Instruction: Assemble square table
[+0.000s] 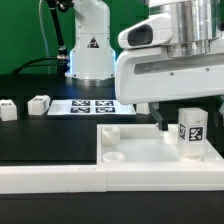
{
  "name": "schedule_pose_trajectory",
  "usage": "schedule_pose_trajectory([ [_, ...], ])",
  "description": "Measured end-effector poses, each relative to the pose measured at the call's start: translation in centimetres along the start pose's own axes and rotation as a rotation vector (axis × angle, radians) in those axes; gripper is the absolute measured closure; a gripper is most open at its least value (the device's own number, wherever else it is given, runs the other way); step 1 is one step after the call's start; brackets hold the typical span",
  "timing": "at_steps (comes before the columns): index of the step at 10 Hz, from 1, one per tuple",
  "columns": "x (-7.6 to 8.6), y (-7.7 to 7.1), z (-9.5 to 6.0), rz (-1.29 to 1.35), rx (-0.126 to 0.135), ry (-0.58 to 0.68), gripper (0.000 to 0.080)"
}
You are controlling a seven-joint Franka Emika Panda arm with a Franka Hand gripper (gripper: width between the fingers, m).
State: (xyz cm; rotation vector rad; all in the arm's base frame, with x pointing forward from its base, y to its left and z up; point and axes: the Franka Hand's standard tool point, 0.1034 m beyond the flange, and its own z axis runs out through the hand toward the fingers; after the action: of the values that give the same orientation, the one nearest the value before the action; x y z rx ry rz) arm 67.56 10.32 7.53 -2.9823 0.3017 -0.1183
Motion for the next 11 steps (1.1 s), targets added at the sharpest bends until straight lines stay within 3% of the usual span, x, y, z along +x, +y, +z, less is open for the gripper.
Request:
schedule_pose_trajectory([
  [1,0.02,0.05,0.0,0.006,0.001,0.0,0.0273],
  [2,0.02,0.06,0.0,0.006,0.001,0.0,0.0273],
  [3,0.0,0.02,0.01,0.027,0.002,-0.001,0.0424],
  [4,0.01,0.04,0.01,0.136,0.004,-0.001,0.0508],
  [7,0.04,0.11,0.0,0.335,0.004,-0.001,0.0508],
  [9,0.02,0.18,0.13,0.693,0.015,-0.003,0.0508],
  [11,-0.01,0.61,0.19,1.094,0.099,-0.002,0.0508],
])
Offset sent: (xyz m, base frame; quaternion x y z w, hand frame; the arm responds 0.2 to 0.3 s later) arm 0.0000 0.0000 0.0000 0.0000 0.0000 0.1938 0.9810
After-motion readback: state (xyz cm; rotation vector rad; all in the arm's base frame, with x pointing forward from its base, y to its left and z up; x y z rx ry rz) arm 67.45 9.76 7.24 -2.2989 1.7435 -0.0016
